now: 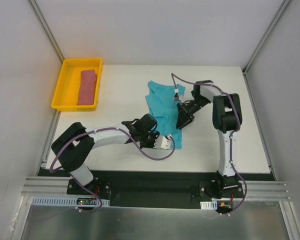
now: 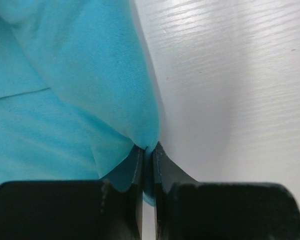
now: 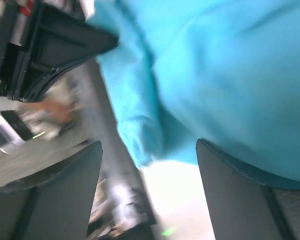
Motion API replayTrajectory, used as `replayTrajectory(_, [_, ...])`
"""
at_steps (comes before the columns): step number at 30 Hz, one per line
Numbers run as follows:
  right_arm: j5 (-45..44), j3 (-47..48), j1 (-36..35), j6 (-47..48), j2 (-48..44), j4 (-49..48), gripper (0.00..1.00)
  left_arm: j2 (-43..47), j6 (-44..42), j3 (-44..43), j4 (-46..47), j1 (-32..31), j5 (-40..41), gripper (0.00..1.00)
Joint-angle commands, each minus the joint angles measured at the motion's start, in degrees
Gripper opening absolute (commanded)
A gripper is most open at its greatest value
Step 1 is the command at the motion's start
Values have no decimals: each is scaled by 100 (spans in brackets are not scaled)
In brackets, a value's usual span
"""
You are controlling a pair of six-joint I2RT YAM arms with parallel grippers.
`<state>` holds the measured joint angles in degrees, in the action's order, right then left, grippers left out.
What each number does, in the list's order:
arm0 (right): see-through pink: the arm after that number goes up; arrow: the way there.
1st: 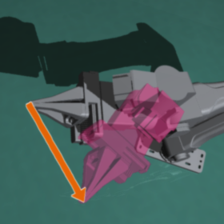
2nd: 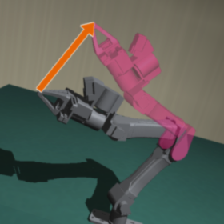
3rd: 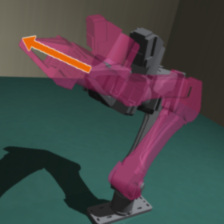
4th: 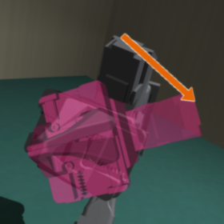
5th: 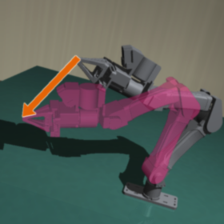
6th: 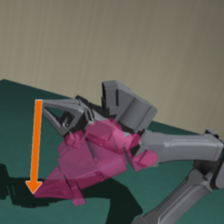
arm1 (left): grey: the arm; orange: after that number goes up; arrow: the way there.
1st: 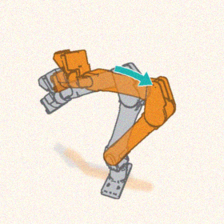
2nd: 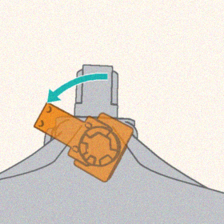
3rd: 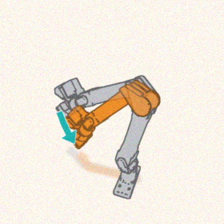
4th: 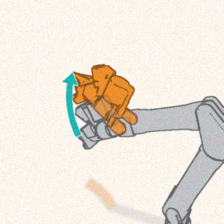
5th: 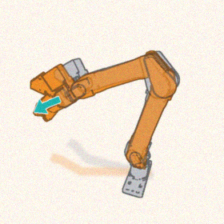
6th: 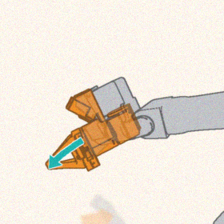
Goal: Roll the t-shirts
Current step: Roll the T-shirt to the center of the board.
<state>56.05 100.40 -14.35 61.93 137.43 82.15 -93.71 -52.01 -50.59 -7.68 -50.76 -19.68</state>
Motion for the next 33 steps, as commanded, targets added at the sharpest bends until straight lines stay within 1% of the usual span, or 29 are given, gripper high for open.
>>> replayTrajectory(1, [-287, 245, 757, -291, -2023, -63, 83, -191, 698, -609, -1295, 285, -1166, 0])
replayTrajectory(2, [-401, -70, 1028, -618, -2383, -1216, 85, -252, 788, -871, -1419, 347, -1317, 0])
replayTrajectory(3, [-794, -386, 1170, -995, -2735, -1924, 97, -409, 884, -996, -1542, 400, -1467, 0])
replayTrajectory(4, [-1233, -1373, 1302, -1538, -3783, -2783, 96, -498, 1033, -1119, -1648, 461, -1625, 0])
replayTrajectory(5, [-1916, -2044, 1373, -2344, -4420, -4924, 96, -577, 1122, -1346, -1797, 575, -1888, 0])
replayTrajectory(6, [-3054, -2755, 1347, -2344, -5235, -6015, 96, -726, 1218, -1435, -1833, 655, -2038, 0])
replayTrajectory(7, [-3161, -4242, 1312, -2187, -6383, -7044, 96, -788, 1385, -1636, -1868, 716, -2170, 0])
replayTrajectory(8, [-3153, -4735, 1138, -1811, -6865, -8638, 96, -867, 1465, -1743, -1999, 830, -2415, 0])
replayTrajectory(9, [-3231, -5106, 1066, -1781, -7139, -9020, 96, -1033, 1544, -1857, -2061, 892, -2522, 0])
replayTrajectory(10, [-3223, -5109, 1014, -1929, -7281, -8806, 96, -1105, 1710, -2058, -2114, 945, -2619, 0])
replayTrajectory(11, [-2614, -4779, 996, -2113, -7204, -8125, 96, -1166, 1781, -2139, -2184, 1050, -2828, 0])
replayTrajectory(12, [-2121, -4401, 987, -2011, -7056, -7266, 96, -1289, 1825, -2209, -2246, 1086, -2900, 0])
replayTrajectory(13, [-1707, -4084, 934, -1853, -6819, -5882, 96, -1333, 1887, -2323, -2272, 1121, -2971, 0])
replayTrajectory(14, [-1581, -3811, 621, -1712, -6556, -5425, 96, -1386, 1896, -2376, -2308, 1147, -3023, 0])
replayTrajectory(15, [-1736, -3869, 391, -1258, -6510, -5159, 96, -1474, 1931, -2412, -2369, 1200, -3154, 0])
replayTrajectory(16, [-1903, -4035, 163, -1019, -6553, -5000, 96, -1535, 1992, -2482, -2404, 1226, -3217, 0])
replayTrajectory(17, [-2236, -4559, -248, -808, -6849, -5163, 96, -1658, 2036, -2526, -2448, 1244, -3296, 0])
replayTrajectory(18, [-2378, -4930, -427, -388, -7035, -5383, 96, -1729, 2080, -2578, -2527, 1296, -3453, 0])
replayTrajectory(19, [-2467, -5247, -568, -236, -7219, -5907, 96, -1799, 2159, -2675, -2580, 1323, -3524, 0])
replayTrajectory(20, [-2476, -5798, -743, -78, -7569, -6138, 96, -1930, 2203, -2719, -2633, 1358, -3621, 0])
replayTrajectory(21, [-2459, -5969, -823, 72, -7686, -6280, 96, -1984, 2239, -2763, -2720, 1402, -3752, 0])
replayTrajectory(22, [-2415, -6049, -1007, 361, -7756, -6307, 96, -2028, 2282, -2833, -2747, 1429, -3788, 0])
replayTrajectory(24, [-2292, -6094, -1192, 609, -7714, -6115, 96, -2090, 2300, -2851, -2774, 1455, -3850, 0])
replayTrajectory(28, [-2432, -6155, -1579, 601, -7511, -6289, 99, -2169, 2300, -2886, -2826, 1525, -3947, 0])
replayTrajectory(33, [-2634, -6287, -1773, 724, -7213, -6659, 99, -2274, 2327, -2930, -2853, 1596, -4008, 0])
